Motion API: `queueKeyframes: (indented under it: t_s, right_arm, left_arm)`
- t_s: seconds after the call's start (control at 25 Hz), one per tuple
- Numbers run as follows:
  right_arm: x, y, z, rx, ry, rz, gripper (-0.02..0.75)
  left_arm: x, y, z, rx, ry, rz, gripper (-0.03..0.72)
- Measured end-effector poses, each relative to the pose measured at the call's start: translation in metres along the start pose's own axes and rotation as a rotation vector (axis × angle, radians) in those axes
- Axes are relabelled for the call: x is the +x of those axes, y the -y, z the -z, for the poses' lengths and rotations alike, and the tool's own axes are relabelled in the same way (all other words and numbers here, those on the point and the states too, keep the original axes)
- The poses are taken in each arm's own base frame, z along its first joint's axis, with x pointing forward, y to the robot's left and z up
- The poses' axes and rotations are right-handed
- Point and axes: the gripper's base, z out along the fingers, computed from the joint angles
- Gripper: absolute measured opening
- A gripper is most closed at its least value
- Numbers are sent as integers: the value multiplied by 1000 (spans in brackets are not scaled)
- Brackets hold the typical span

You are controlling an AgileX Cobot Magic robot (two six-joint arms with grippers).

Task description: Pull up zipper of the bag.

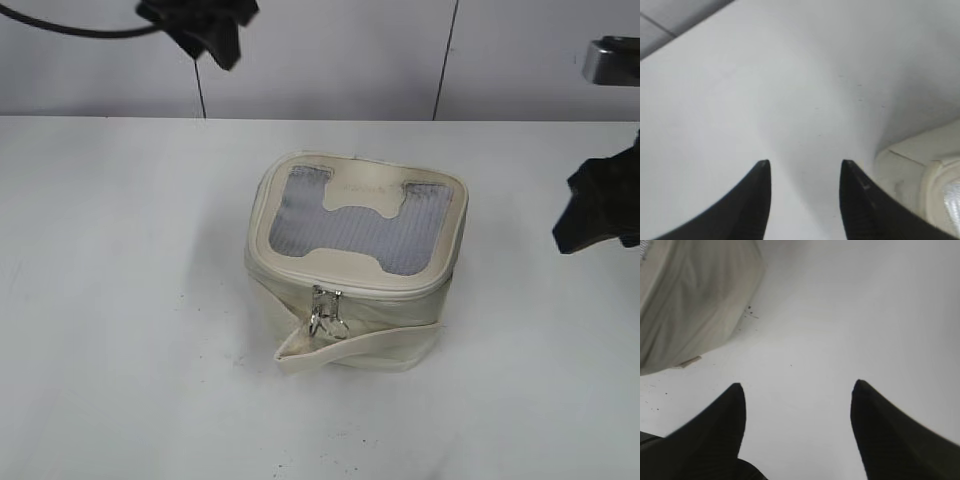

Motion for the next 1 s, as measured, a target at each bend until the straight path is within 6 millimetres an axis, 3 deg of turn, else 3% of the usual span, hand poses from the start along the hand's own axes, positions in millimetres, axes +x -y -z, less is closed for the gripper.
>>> queueKeyframes:
  t_s: [0.2,0.4,0.52,0.68,0.84,1.0]
  right_arm:
    - [12,12,24,68,-18,-37,514]
    - [32,10,57,100,27,-32,514]
    - [56,7,72,102,59,-27,514]
    - [94,4,85,103,127,-18,514]
    - [135,4,88,105,223,-9,514]
    - [170,4,85,109,310,12,514]
  left_arm:
    - [12,-37,69,-111,112,137,349]
    - [55,-44,137,-160,169,192,349]
    - [97,-34,161,-165,149,208,349]
    - [166,-13,179,-154,112,229,349]
    - [241,9,183,-150,99,235,349]
    - [317,31,186,-170,238,229,349]
